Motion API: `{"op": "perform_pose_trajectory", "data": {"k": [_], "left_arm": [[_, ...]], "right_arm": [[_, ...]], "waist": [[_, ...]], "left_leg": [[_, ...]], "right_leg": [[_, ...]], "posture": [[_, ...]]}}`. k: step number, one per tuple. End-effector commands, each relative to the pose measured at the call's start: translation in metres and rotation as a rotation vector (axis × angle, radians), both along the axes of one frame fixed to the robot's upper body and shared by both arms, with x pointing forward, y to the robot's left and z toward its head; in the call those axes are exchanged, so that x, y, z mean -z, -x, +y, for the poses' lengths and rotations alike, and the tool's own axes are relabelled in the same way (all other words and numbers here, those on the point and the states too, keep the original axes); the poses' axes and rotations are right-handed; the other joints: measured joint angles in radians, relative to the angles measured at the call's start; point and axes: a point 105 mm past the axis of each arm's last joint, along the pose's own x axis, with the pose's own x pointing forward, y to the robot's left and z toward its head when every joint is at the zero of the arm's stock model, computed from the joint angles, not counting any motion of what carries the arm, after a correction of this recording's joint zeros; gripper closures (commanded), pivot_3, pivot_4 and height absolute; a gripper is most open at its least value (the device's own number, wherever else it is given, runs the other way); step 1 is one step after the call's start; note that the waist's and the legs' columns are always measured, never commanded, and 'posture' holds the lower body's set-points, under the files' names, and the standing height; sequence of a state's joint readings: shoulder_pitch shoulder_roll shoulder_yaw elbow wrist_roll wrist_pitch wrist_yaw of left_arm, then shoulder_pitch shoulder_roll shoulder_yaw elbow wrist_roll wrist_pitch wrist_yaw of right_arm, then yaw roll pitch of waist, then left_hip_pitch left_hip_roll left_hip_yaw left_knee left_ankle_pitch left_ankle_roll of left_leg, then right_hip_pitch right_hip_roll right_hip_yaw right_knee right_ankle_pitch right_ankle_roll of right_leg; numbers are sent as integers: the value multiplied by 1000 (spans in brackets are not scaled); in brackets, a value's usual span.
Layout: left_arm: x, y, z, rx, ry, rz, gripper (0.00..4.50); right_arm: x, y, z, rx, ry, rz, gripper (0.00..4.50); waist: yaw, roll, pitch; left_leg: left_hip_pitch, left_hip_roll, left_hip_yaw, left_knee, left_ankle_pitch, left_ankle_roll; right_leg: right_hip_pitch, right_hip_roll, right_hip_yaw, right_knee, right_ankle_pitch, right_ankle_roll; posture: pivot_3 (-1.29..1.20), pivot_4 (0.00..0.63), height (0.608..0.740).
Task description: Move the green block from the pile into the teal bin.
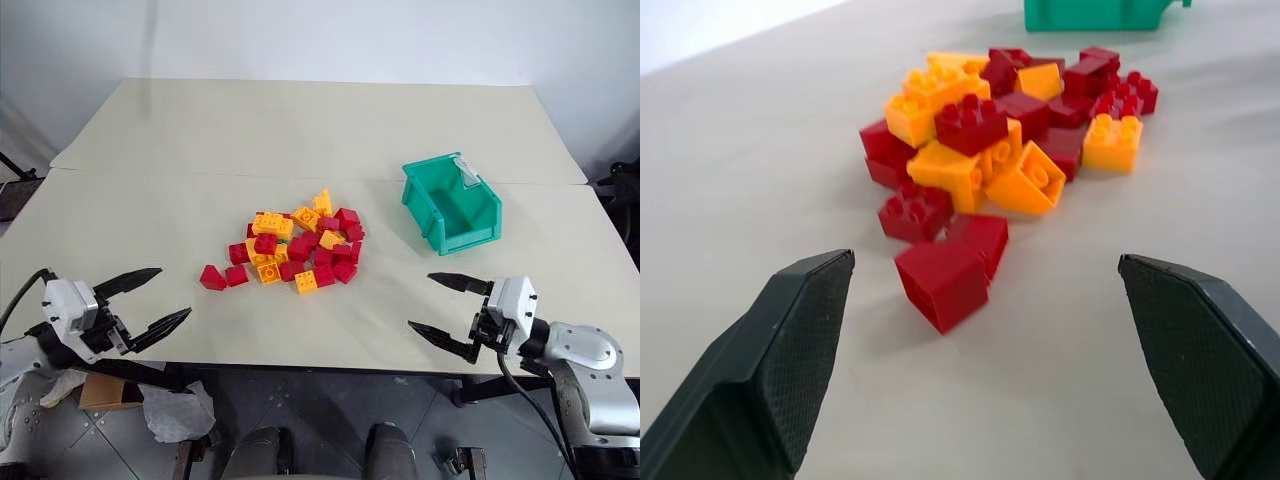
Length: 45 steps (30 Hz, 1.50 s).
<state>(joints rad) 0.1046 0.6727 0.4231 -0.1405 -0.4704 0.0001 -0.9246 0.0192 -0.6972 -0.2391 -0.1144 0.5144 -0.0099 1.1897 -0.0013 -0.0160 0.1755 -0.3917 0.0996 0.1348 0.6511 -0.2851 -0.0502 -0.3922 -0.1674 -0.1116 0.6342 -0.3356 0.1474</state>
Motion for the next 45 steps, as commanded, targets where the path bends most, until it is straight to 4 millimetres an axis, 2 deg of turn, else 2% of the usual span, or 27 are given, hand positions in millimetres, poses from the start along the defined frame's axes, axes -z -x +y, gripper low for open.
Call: {"op": "perform_pose_trajectory", "data": {"k": [1,6,11,15,18,20,23,26,28,31,35,39,45], "left_arm": [[-6,-1,1,-28,10,-36,0],[-7,-3,16,-153,75,-57,0],[13,10,52,-368,194,-12,0],[23,21,72,-504,271,2,0],[27,26,72,-515,271,19,0],[26,28,64,-461,254,36,0],[12,22,46,-344,300,36,0],[3,15,25,-207,252,43,552],[-2,9,11,-123,202,42,1188],[-15,-9,-25,70,149,39,2129],[-6,-31,-75,320,39,95,3348],[-1,-57,-104,438,-18,126,4479],[0,-111,-114,342,-64,169,4479]], "right_arm": [[-4,1,-2,-3,14,-33,27],[-17,-7,20,-13,-84,-77,27],[-37,-9,54,-87,-165,-123,27],[-45,-11,67,-123,-190,-112,27],[-48,-13,70,-127,-190,-111,27],[-48,-14,70,-127,-188,-111,27],[-46,-15,67,-116,-178,-105,27],[-43,-15,59,-85,-163,-101,0],[-42,-15,53,-62,-157,-103,0],[-41,-11,43,-17,-145,-108,0],[-41,-8,42,11,-150,-112,0],[-43,-5,45,21,-151,-122,0],[-48,-3,43,52,-152,-142,0]], "waist": [[-3,0,0],[-8,0,0],[-19,0,0],[-24,-1,0],[-23,-2,0],[-23,-2,-1],[-22,-2,-1],[-23,-2,-1],[-23,-2,-1],[-10,-2,-1],[0,-2,-1],[1,-1,-1],[4,-2,0]], "left_leg": [[0,0,0,0,0,0],[1,1,0,1,0,0],[1,1,0,0,0,0],[1,1,0,0,0,0],[1,1,0,0,0,0],[1,1,0,0,-1,0],[1,1,0,0,-1,0],[1,1,0,1,-1,0],[1,1,0,0,-1,0],[1,0,0,0,-1,0],[1,0,1,0,-1,0],[0,0,2,0,0,-1],[-1,0,1,1,-1,0]], "right_leg": [[0,0,0,0,0,0],[0,0,0,2,0,0],[-1,0,0,2,0,0],[0,0,0,2,0,0],[0,0,0,2,0,0],[0,0,0,2,0,0],[0,0,0,2,0,0],[0,0,0,2,0,0],[0,0,0,2,0,0],[0,0,0,2,0,0],[0,0,0,2,0,0],[-1,1,0,3,0,0],[0,1,0,3,0,0]], "posture": [[0,150,740],[0,150,740],[0,150,740],[0,150,740],[0,150,740],[0,150,740],[0,150,740],[0,150,740],[0,150,740],[0,150,740],[0,150,740],[0,150,740],[0,150,740]]}}
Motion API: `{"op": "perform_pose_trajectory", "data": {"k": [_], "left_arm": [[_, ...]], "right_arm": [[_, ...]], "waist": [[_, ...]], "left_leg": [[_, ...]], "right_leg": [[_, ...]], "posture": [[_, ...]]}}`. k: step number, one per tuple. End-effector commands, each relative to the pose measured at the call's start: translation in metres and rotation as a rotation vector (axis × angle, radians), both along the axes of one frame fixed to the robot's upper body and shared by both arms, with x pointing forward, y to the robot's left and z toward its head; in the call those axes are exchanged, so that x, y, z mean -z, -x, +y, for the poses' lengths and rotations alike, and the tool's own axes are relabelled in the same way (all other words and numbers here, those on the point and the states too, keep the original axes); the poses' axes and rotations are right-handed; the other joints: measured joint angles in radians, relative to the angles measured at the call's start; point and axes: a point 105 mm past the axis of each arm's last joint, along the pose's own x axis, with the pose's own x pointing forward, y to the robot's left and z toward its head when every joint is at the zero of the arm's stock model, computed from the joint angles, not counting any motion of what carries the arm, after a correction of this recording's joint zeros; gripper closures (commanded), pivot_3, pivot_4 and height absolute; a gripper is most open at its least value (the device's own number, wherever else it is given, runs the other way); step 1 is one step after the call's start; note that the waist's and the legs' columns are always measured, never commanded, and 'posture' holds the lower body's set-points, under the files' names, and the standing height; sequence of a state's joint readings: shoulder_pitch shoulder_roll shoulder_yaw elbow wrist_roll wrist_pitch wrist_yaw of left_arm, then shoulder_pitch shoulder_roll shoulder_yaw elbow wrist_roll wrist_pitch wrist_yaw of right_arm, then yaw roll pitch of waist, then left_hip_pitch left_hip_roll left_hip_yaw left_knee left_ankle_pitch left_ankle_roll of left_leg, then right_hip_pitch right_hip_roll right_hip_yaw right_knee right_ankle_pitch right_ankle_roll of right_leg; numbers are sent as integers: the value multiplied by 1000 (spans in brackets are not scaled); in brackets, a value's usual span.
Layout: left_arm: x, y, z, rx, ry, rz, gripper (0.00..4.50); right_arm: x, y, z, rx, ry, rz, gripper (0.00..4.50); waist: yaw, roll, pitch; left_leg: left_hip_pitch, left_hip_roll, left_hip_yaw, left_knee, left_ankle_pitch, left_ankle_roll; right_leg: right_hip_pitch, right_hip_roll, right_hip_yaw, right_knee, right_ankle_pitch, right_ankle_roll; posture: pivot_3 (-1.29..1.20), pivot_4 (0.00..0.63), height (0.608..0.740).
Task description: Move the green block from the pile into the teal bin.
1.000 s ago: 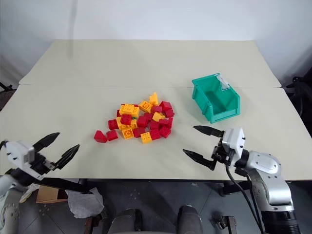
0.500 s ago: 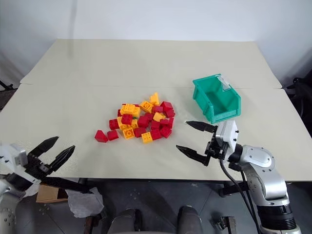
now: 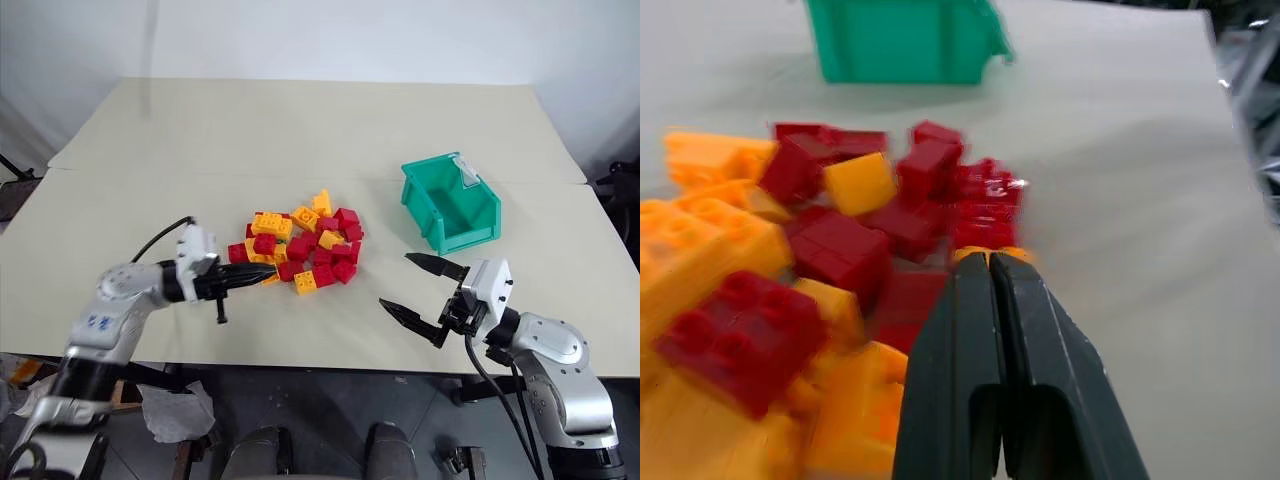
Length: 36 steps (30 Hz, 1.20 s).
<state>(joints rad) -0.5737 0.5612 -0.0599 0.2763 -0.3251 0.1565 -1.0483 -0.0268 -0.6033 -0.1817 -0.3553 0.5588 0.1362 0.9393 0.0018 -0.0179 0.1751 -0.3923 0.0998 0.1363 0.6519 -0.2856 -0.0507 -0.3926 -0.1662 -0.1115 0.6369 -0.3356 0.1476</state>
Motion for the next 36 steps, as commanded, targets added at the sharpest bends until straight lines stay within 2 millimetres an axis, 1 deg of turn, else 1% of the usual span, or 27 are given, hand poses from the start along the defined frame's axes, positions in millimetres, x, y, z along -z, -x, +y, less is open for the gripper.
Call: {"op": "perform_pose_trajectory", "data": {"k": [1,2,4,7,10,11,13,15,19,23,26,28,34,36], "left_arm": [[2,-22,1,-74,-46,-21,4479],[-10,-39,4,-160,17,-38,4479],[-24,-60,10,-273,98,-42,4479],[-23,-72,17,-329,71,-50,4479],[-29,-85,31,-443,110,-66,4479],[-27,-85,36,-458,105,-70,4479],[-23,-81,41,-442,82,-76,4479],[-19,-74,41,-391,65,-84,4479],[-2,-50,44,-258,-13,-50,4479],[14,-26,49,-196,-107,2,4479],[19,-8,45,-141,-118,32,4479],[20,-1,40,-112,-112,33,4479],[17,1,29,-103,-76,29,4479],[13,-5,26,-133,-47,6,4479]], "right_arm": [[-13,5,-1,14,5,-53,0],[-13,5,-2,22,7,-57,0],[-14,5,-3,32,9,-60,0],[-15,4,-2,37,2,-63,0],[-14,3,1,34,-1,-63,0],[-14,2,3,31,-3,-65,0],[-15,0,5,28,-6,-67,0],[-15,0,5,27,-7,-67,0],[-15,-1,7,21,-7,-68,0],[-14,-2,8,14,-6,-67,0],[-14,-2,9,12,-9,-64,0],[-13,-2,10,10,-10,-62,0],[-13,-2,11,3,-10,-59,0],[-13,-2,11,2,-8,-59,0]], "waist": [[1,0,0],[1,0,0],[6,-3,2],[2,-4,2],[0,-4,3],[-2,-4,3],[-3,-5,3],[-2,-5,3],[-5,-5,3],[-3,-5,3],[-4,-5,3],[-3,-5,3],[0,-5,3],[0,-5,3]], "left_leg": [[0,0,0,0,0,0],[-1,0,0,0,0,0],[-1,0,0,0,0,0],[-2,0,-1,1,0,0],[-2,0,-1,-1,0,0],[-2,0,-1,-1,0,0],[-2,0,-1,-1,0,0],[-2,0,-1,-1,0,0],[-2,0,0,-1,0,0],[-2,0,0,0,0,0],[0,0,0,-1,0,0],[0,0,0,-1,0,0],[-1,0,0,0,0,0],[-1,0,0,0,0,0]], "right_leg": [[0,0,0,0,0,0],[0,0,0,-1,0,0],[0,0,0,0,0,0],[-1,0,-1,-1,0,1],[-1,0,-1,-1,0,1],[-1,0,-1,-1,0,1],[-1,0,-1,-1,0,1],[-1,0,-1,-1,0,1],[-1,0,-1,-1,0,1],[-1,0,-1,0,0,1],[0,0,-1,0,0,1],[0,0,0,1,0,1],[0,0,0,1,0,1],[0,0,0,1,0,1]], "posture": [[0,150,740],[0,150,740],[0,150,740],[0,150,740],[0,150,740],[0,150,740],[0,150,740],[0,150,740],[0,150,740],[0,150,740],[0,150,740],[0,150,740],[0,150,740],[0,150,740]]}}
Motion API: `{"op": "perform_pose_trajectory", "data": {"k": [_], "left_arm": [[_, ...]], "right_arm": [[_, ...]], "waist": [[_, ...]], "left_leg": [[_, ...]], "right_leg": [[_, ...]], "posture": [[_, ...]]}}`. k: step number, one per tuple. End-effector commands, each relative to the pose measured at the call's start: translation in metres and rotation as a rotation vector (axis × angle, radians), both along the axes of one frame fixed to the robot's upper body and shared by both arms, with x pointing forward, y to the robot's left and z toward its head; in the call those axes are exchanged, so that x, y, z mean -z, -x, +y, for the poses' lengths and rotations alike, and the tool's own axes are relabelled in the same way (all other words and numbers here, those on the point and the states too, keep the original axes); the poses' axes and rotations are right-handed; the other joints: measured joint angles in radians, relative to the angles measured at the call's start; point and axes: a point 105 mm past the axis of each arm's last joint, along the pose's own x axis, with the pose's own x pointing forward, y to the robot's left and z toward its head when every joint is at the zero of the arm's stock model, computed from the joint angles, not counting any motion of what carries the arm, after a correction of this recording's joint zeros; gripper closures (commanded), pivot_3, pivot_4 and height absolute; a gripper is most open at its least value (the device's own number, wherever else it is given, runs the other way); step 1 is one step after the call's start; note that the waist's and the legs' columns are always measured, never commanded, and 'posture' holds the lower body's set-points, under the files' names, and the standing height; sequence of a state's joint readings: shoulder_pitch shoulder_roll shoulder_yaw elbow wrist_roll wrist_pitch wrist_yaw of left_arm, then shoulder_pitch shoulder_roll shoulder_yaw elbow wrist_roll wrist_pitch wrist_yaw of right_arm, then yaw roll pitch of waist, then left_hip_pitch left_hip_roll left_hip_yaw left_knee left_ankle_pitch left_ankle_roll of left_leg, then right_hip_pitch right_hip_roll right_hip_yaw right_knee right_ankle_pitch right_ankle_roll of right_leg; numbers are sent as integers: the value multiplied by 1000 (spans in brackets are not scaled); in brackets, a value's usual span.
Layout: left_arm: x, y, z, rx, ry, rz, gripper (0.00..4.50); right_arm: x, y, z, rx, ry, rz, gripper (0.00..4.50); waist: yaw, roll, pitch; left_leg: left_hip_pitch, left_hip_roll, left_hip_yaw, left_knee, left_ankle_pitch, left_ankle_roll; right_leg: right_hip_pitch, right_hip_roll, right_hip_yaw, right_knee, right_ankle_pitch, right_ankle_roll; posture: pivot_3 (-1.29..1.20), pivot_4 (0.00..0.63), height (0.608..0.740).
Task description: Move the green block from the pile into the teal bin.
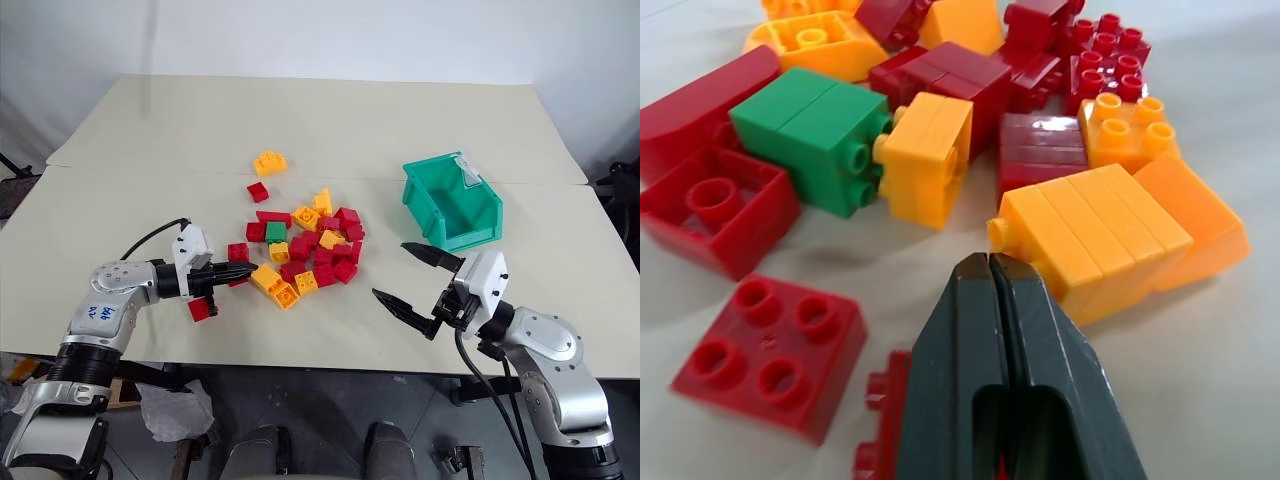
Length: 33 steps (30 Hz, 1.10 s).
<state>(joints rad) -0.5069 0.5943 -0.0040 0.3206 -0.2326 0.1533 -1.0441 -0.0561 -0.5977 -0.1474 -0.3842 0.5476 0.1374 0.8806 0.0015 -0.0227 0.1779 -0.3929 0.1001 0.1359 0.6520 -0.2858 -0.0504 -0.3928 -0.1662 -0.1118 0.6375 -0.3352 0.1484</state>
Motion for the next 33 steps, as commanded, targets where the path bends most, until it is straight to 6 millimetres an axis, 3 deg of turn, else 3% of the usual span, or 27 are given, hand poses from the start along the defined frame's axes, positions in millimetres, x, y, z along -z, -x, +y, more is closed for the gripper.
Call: {"op": "perform_pose_trajectory", "data": {"k": [1,4,6,8,14,19,22,26,33], "left_arm": [[-16,-7,-7,-23,52,-69,4479],[-24,-10,4,-57,80,-91,4479],[-37,-10,24,-107,151,-103,4479],[-49,-4,47,-145,202,-144,4106],[-40,30,110,-321,182,-147,2384],[-30,61,132,-432,185,-135,841],[-28,73,127,-442,189,-126,21],[-28,73,96,-373,168,-91,21],[-47,28,34,-402,194,72,21]], "right_arm": [[-5,1,1,-7,-1,-24,0],[-7,1,0,-6,1,-25,0],[-7,1,-2,-6,3,-26,0],[-8,1,-3,-6,0,-27,0],[-14,-5,-1,2,-28,-44,0],[-16,-7,0,-8,-35,-48,0],[-13,-7,1,-26,-31,-37,0],[-10,-8,3,-50,-32,-13,0],[-8,-10,4,-55,-16,-16,0]], "waist": [[1,0,0],[-2,0,0],[-4,0,0],[-9,0,0],[-16,0,0],[-12,0,0],[-4,0,0],[-1,0,0],[1,0,0]], "left_leg": [[0,0,0,0,0,0],[0,0,0,0,0,0],[0,0,0,0,0,0],[0,0,0,0,0,0],[1,0,0,-1,0,0],[0,1,0,-1,0,0],[0,1,0,-1,-1,0],[0,1,0,0,-1,1],[0,1,0,1,-1,1]], "right_leg": [[0,0,0,0,0,0],[0,0,0,0,0,0],[0,0,0,0,0,0],[-1,0,0,1,0,0],[-1,0,0,1,0,0],[-1,0,0,0,0,0],[-1,0,0,0,0,0],[0,0,0,0,0,0],[0,0,0,1,0,0]], "posture": [[0,150,740],[0,150,740],[0,150,740],[0,150,740],[0,150,740],[0,150,740],[0,150,740],[0,150,740],[0,150,740]]}}
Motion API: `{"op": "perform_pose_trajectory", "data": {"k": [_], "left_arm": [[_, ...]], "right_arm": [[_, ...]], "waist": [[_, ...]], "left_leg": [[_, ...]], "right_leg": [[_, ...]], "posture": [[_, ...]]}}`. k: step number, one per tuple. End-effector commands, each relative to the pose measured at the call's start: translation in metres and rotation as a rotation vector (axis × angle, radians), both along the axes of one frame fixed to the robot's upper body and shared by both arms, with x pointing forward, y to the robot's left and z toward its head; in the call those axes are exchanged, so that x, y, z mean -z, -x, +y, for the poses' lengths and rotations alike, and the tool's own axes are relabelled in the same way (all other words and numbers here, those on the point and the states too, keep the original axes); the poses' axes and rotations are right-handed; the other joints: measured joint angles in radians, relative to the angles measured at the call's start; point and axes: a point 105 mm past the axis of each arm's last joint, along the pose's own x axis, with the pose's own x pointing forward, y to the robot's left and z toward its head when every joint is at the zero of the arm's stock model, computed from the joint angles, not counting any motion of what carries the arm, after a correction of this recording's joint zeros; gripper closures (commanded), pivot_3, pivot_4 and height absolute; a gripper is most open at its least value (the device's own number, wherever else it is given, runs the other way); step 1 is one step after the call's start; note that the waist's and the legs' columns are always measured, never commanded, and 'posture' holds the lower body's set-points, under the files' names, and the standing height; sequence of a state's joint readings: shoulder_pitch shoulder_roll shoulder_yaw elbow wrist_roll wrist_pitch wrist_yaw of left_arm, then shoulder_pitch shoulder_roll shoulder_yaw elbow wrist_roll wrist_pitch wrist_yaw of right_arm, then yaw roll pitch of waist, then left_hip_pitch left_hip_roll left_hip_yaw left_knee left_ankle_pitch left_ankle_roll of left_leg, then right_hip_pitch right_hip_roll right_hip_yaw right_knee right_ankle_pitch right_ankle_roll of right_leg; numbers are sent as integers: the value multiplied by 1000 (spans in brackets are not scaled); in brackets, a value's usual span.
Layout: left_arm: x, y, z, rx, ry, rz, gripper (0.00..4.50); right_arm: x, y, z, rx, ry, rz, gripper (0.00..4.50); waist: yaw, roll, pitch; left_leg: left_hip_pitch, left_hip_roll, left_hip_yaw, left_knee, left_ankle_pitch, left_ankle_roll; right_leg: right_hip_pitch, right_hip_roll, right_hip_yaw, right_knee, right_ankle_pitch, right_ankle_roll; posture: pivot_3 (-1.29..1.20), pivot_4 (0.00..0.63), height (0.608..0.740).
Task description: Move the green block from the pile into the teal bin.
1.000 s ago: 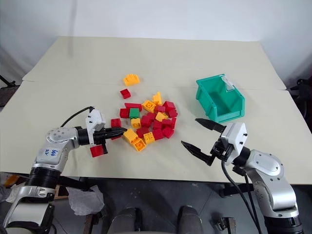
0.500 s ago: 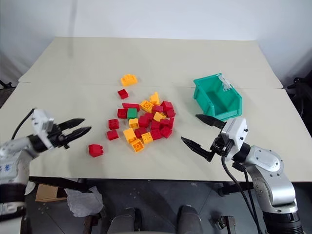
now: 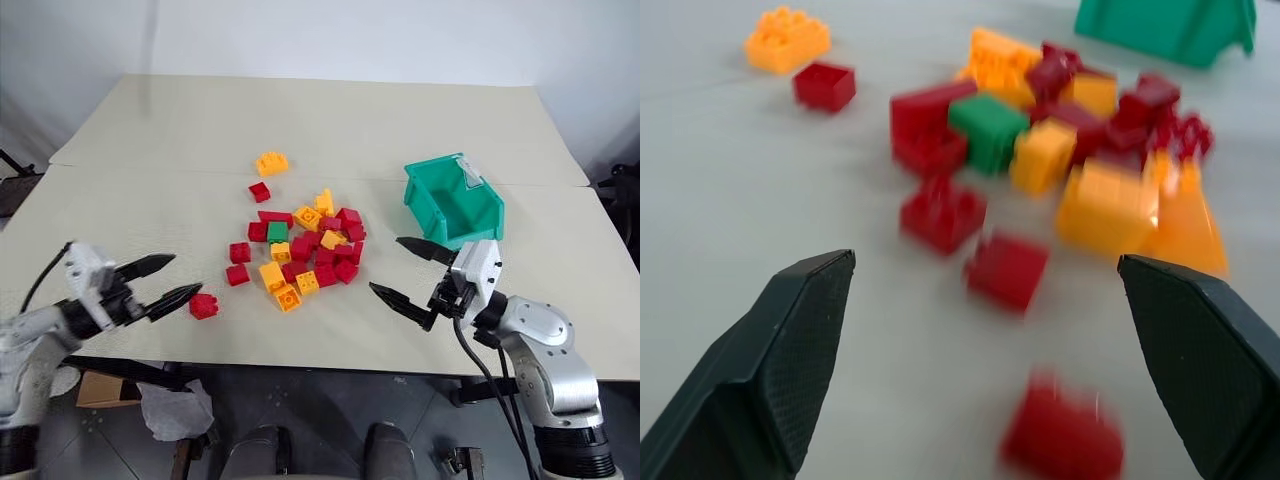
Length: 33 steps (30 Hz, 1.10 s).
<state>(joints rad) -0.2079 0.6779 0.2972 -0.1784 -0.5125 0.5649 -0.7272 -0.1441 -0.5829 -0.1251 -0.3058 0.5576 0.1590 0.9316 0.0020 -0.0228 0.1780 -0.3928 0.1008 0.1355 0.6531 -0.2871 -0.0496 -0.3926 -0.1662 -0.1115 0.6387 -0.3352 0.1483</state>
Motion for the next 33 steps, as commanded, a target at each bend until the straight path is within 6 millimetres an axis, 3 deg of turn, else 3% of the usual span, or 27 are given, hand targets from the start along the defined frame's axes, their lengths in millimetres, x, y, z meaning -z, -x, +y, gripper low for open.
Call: {"op": "perform_pose_trajectory", "data": {"k": [1,9,11,16,25,33], "left_arm": [[-10,-16,-25,-23,6,83,21],[-22,-65,-107,42,-25,286,21],[-22,-75,-117,27,-40,310,21],[-2,-89,-112,-57,-150,398,21],[-3,-90,-80,-119,-244,387,21],[15,-89,-84,-77,-244,455,21]], "right_arm": [[-5,1,0,1,-1,-36,0],[-6,5,1,41,-27,-56,0],[-5,7,1,57,-36,-56,0],[-4,10,3,74,-47,-56,0],[-5,12,0,104,-65,-64,0],[-5,11,3,106,-73,-67,0]], "waist": [[-1,0,0],[4,0,0],[8,0,0],[-4,0,0],[-4,0,0],[0,0,0]], "left_leg": [[0,0,0,0,0,0],[-1,-1,0,1,0,0],[-1,-1,0,1,0,0],[0,0,0,0,0,-1],[1,0,0,0,0,-1],[1,-1,1,1,0,-1]], "right_leg": [[0,0,0,0,0,0],[0,0,0,0,0,0],[0,0,0,-1,0,0],[-1,1,0,-1,0,0],[0,1,1,0,0,0],[0,1,2,0,0,0]], "posture": [[0,150,740],[0,150,740],[0,150,740],[0,150,740],[0,150,740],[0,150,740]]}}
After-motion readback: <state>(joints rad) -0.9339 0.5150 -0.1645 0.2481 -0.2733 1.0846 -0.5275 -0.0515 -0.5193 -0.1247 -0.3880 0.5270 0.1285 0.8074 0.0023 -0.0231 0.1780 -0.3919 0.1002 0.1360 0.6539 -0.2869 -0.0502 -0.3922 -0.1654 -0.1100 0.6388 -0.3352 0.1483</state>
